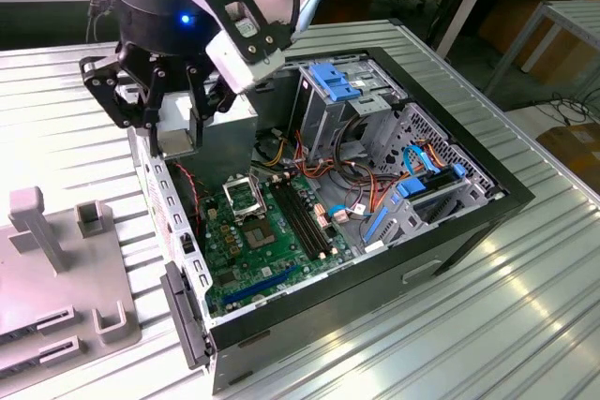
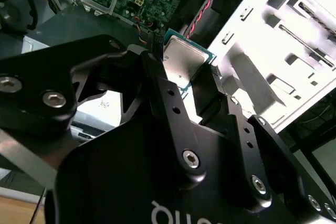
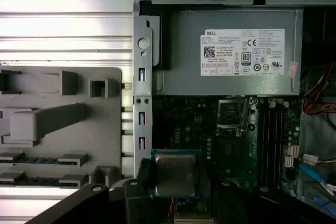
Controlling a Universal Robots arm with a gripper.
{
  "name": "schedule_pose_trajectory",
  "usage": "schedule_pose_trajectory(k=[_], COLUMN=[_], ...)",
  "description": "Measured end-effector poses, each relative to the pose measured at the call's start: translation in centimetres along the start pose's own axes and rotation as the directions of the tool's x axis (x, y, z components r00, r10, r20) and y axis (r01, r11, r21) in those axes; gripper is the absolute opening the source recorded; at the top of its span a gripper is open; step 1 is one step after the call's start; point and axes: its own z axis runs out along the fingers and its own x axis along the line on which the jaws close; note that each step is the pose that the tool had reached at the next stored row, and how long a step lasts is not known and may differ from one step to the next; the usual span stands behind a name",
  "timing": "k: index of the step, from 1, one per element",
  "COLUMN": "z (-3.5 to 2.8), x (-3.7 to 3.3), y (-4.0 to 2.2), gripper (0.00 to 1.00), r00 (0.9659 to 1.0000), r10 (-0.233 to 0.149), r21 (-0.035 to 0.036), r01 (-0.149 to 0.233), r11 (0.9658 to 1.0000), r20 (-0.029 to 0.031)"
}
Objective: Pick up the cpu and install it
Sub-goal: 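Pick up the cpu and move it towards the insertion slot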
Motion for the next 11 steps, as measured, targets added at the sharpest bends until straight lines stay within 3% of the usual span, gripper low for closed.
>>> schedule_pose_trajectory(k=[1,2,11], z=[-0.02,-0.02,-0.02], x=[-1.25,-1.59,-2.95], y=[0.00,0.00,0.00], gripper=[0.47,0.47,0.47], r00=[1.0000,1.0000,0.9999], r10=[0.005,0.006,0.010], r21=[-0.0001,-0.0001,-0.0003], r01=[-0.005,-0.006,-0.010], r11=[1.0000,1.0000,0.9999], r20=[-0.0001,0.0000,-0.0002])
